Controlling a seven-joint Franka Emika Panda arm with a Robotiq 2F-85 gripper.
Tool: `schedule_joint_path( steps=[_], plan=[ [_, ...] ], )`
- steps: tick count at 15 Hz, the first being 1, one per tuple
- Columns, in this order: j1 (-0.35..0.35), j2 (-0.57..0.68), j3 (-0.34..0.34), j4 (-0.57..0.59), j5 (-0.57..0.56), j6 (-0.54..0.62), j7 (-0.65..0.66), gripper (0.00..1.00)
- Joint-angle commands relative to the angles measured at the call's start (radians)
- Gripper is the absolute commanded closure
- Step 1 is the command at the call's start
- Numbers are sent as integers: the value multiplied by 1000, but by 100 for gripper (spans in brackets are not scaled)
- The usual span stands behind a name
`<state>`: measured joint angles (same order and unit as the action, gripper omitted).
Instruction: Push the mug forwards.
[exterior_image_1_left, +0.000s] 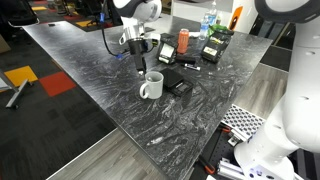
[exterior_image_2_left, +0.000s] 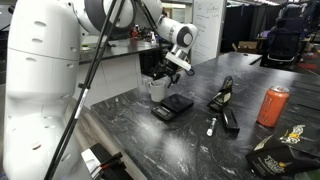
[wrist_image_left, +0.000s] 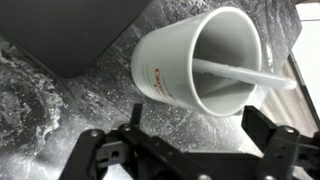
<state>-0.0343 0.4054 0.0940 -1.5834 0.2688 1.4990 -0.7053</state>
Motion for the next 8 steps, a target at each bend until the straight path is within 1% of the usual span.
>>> schedule_joint_path(
  steps=[1,3,8],
  plan=[
    [-19,23,7,37,12,-61,-48,0],
    [-20,8,0,20,27,9,-37,0],
    [-48,-56,-6,-16,135,236,-32,0]
  ],
)
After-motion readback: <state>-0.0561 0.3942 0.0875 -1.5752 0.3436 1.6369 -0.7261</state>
